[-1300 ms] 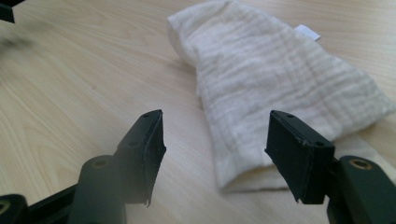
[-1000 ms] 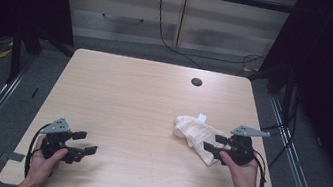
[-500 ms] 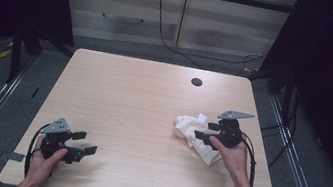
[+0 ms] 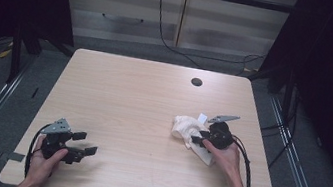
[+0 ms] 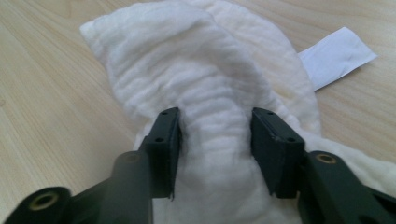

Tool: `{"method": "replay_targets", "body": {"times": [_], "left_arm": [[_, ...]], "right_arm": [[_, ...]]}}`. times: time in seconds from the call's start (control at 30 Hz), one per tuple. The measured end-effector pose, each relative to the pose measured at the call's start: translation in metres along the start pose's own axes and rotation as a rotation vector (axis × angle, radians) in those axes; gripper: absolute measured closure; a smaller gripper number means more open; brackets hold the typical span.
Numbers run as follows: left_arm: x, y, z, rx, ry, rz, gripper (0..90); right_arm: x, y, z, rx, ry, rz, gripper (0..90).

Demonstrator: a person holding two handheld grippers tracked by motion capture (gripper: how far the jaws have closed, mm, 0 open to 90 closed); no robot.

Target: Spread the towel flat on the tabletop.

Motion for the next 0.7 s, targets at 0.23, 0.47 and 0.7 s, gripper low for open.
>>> {"method": "replay_targets", "body": {"times": [0.23,0.47,0.7], "left_arm": [[0.000,0.000,0.000,0.004,0.002,0.000,23.0],[0.000,0.001,0.001,0.005,0.004,-0.004,23.0],[0.000,0.001,0.000,0.002,0.006,-0.006,23.0]], "right_arm": [[0.000,0.005,-0.007,-0.039,-0.015,0.001,67.5],[-0.006,0.013,-0.023,-0.088,-0.041,0.011,68.9],[-0.012,0.021,-0.042,-0.111,-0.078,0.016,68.9]]}}
Point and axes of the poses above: each handheld gripper's, and its own axes: y roughly forward along the jaws, x roughly out of its underside, z roughly to its right, the point moved 1 cm from there along y, roughly forward along the jaws, and after that the axes turned 14 degrees about -z, right-handed, at the moved point
